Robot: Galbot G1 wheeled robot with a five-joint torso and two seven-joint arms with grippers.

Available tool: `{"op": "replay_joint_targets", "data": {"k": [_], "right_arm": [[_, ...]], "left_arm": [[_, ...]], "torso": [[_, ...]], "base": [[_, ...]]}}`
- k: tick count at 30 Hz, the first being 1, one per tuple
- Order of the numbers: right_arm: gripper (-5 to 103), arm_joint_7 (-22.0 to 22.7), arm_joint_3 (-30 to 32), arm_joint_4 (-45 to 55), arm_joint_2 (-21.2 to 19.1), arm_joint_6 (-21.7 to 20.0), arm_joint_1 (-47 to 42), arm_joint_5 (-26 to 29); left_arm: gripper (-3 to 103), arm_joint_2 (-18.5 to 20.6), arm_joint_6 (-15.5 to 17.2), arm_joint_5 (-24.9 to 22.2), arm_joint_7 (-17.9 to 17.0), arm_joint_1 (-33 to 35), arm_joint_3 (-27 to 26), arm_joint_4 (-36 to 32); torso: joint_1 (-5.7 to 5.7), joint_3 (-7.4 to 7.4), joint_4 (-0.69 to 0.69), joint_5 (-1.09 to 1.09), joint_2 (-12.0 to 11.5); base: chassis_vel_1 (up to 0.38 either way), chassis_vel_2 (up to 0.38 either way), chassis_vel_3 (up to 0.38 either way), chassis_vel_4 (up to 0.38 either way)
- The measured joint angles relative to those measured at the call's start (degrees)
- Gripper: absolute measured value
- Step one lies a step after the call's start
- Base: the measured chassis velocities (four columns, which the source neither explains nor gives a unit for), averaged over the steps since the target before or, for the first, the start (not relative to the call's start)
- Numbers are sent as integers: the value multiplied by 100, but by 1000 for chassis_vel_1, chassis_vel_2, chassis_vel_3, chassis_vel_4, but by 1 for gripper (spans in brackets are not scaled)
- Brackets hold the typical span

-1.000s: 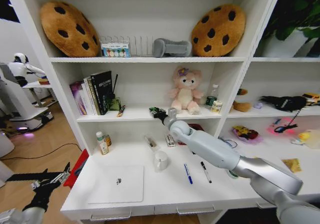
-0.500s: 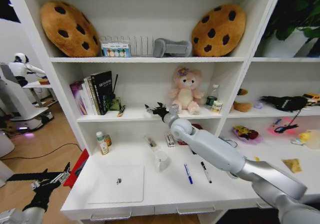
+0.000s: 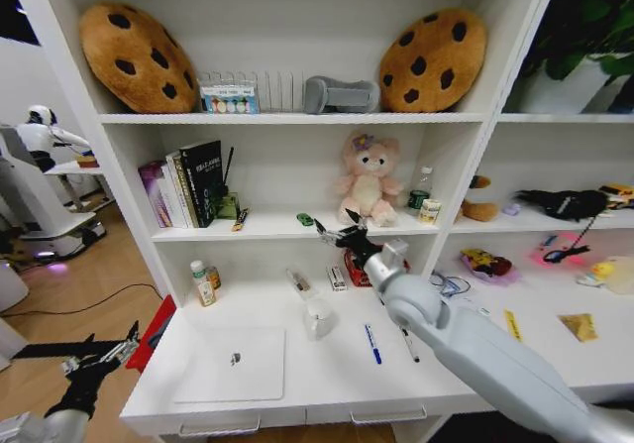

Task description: Organize the objects on the table.

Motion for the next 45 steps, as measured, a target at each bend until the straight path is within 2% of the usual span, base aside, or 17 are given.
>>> {"op": "replay_joint_targets", "data": {"k": [2,4,5,7,8,10,13,15,16,19,21,24,26,27,28,35,45], "right_arm": [[100,9,184,86,-18,29,-325,-150],[100,41,780,281,40,95,-1108,-489],[100,41,780,281,40,95,-1108,-489],[100,38,1414,403,157,182,-2103,-711],[100,38,1414,403,157,182,-2103,-711],[100,36,1902,425,274,268,-2966,-829],[100,49,2099,421,373,275,-3384,-857],[100,345,2092,286,561,170,-3753,-1017],[100,345,2092,286,561,170,-3753,-1017],[100,695,1868,152,656,-210,-3810,-956],[100,1035,1598,71,704,-915,-3656,-372],[100,1136,1515,53,705,-1171,-3572,-75],[100,1371,1339,-39,694,-1630,-3350,604],[100,1371,1339,-39,694,-1630,-3350,604],[100,1509,1253,-123,697,-1824,-3228,976],[100,1788,1037,-576,720,-2225,-2697,1721],[100,1684,892,-1188,752,-2256,-2261,1850]], "left_arm": [[100,0,0,0,0,0,0,0],[100,0,0,0,2,-1,0,0],[100,0,0,0,2,-1,0,0],[100,0,0,0,1,-1,0,0],[100,0,0,0,1,-1,0,0],[100,0,0,1,0,-1,0,0],[100,1,0,0,0,-1,0,0],[100,0,0,0,0,-1,0,0],[100,0,0,0,0,-1,0,0],[100,0,0,0,0,-1,0,0],[100,0,0,0,0,0,0,0],[100,0,0,0,0,-1,0,0],[100,0,0,0,0,-1,0,0],[100,0,0,0,0,-1,0,0],[100,0,0,0,0,-1,0,0],[100,0,0,1,0,-1,0,0],[100,0,0,0,0,-1,0,0]], "torso": [[0,0,1,2,0],[1,0,0,3,0],[1,0,0,3,0],[0,0,0,3,0],[0,0,0,3,0],[0,0,-1,1,0],[0,0,-2,2,0],[0,0,0,1,0],[0,0,0,1,0],[0,1,0,3,0],[0,1,0,2,0],[0,1,1,2,0],[0,1,0,2,0],[0,1,0,2,0],[1,1,1,2,0],[1,1,1,3,-1],[2,1,1,2,-1]], "base": [[0,0,0,0],[0,0,0,0],[0,0,0,0],[0,0,0,0],[0,0,0,0],[0,0,0,0],[0,0,0,0],[0,0,0,0],[0,0,0,0],[0,0,0,0],[0,0,0,0],[0,0,0,0],[0,0,0,0],[0,0,0,0],[0,0,0,0],[0,0,0,0],[0,0,0,0]]}}
